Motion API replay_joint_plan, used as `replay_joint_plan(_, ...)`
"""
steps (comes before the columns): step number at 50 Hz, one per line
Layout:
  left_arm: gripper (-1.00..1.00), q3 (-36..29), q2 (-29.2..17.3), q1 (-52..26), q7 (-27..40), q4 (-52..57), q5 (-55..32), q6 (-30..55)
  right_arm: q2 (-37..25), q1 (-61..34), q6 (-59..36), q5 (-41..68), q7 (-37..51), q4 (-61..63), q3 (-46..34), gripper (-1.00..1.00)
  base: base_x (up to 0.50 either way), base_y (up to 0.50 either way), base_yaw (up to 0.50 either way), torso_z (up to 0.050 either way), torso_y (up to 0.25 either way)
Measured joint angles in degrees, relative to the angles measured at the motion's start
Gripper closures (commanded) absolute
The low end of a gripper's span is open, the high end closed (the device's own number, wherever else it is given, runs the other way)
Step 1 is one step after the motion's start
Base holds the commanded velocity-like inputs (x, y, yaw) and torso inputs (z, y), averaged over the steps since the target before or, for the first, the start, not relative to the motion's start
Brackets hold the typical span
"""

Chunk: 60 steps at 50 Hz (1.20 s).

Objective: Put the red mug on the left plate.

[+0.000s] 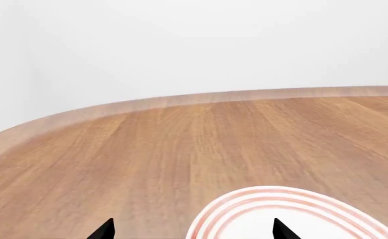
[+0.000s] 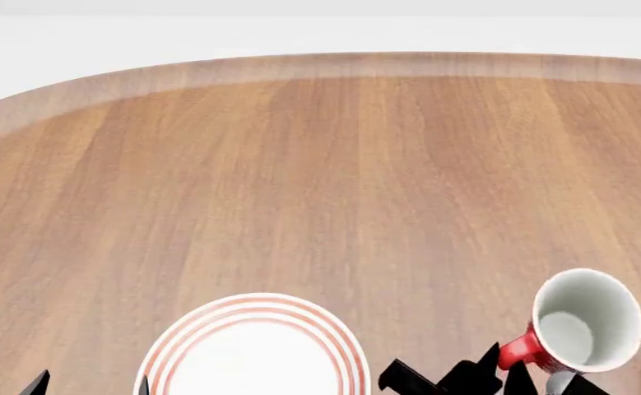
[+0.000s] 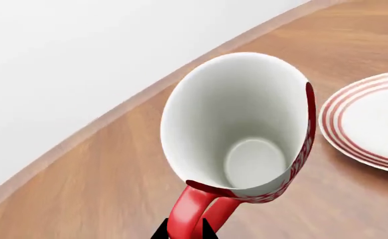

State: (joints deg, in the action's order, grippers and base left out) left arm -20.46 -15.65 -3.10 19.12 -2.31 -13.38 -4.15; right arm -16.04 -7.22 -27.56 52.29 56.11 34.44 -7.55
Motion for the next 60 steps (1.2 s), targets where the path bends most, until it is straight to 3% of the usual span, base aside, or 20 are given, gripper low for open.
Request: replay_joint_plan(60,-1.0,-0.9,-0.6,-0.4,1.0,-0.4,-0.6,-0.3,-3.7,-14.2,-1.0,-11.4,-29.2,-21.8,-22.3,1.0,0.0,0.0,0.0,0.0,0.0)
